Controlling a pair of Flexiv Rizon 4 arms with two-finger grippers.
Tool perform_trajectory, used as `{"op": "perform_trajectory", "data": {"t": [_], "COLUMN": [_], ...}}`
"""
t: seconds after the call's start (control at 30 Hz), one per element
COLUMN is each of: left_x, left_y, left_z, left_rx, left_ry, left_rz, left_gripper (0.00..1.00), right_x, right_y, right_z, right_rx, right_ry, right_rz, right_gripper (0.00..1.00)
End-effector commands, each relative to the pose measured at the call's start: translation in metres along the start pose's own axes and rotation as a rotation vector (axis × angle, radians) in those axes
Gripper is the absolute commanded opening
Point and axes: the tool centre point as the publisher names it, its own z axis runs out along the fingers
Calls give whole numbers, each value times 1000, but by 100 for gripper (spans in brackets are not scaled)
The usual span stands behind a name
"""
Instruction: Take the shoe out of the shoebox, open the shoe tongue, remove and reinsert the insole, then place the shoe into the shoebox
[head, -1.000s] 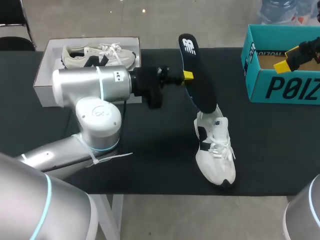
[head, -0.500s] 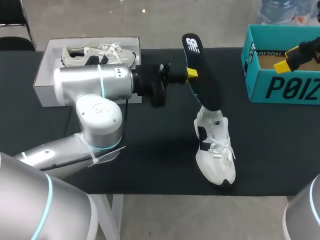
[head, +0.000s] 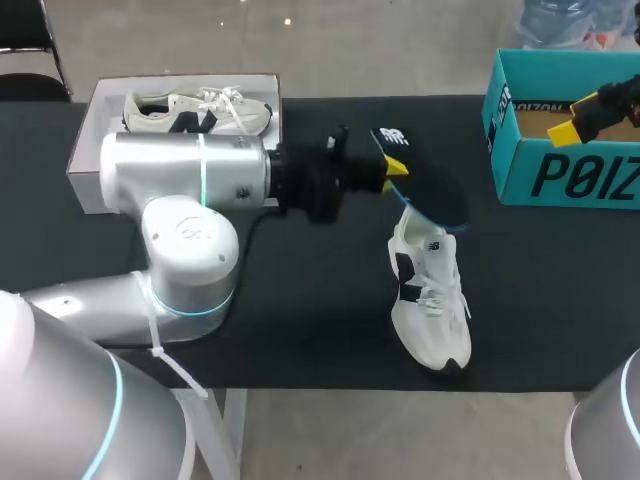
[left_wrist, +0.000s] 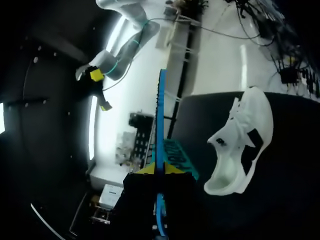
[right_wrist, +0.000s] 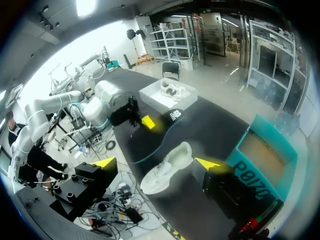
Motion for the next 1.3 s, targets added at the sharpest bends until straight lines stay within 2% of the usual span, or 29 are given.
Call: {"op": "perform_trajectory", "data": {"t": [0.03,0.17,0.3,0.33,0.37,0.4,0.97,1.03,1.17,1.27,1.3], "left_x": [10,20,19,18,16,13,13,11,-2,-15,-18], "left_y": [9,13,10,9,7,3,3,3,6,11,12], "left_z": [-9,-8,-5,-4,-2,0,0,1,-2,-8,-9], "left_rx": [210,262,308,294,243,230,230,228,277,343,339], "left_ry": [-22,-89,-119,-117,-92,-98,-98,-81,-58,-20,10], "left_rz": [-868,-1000,-1050,-1042,-973,-892,-892,-983,-1231,-1496,-1572], "left_gripper": [0,0,0,0,0,0,0,0,0,0,0], "right_x": [-1,-1,-1,-1,-1,-1,-1,-1,-1,-1,-1], "right_y": [2,2,2,2,2,2,2,2,2,2,2], "right_z": [1,1,1,1,1,1,1,1,1,1,1], "right_rx": [5,5,5,5,5,5,5,5,5,5,5], "right_ry": [2,2,2,2,2,2,2,2,2,2,2], "right_rz": [1,1,1,1,1,1,1,1,1,1,1], "right_gripper": [100,100,100,100,100,100,100,100,100,100,100]}}
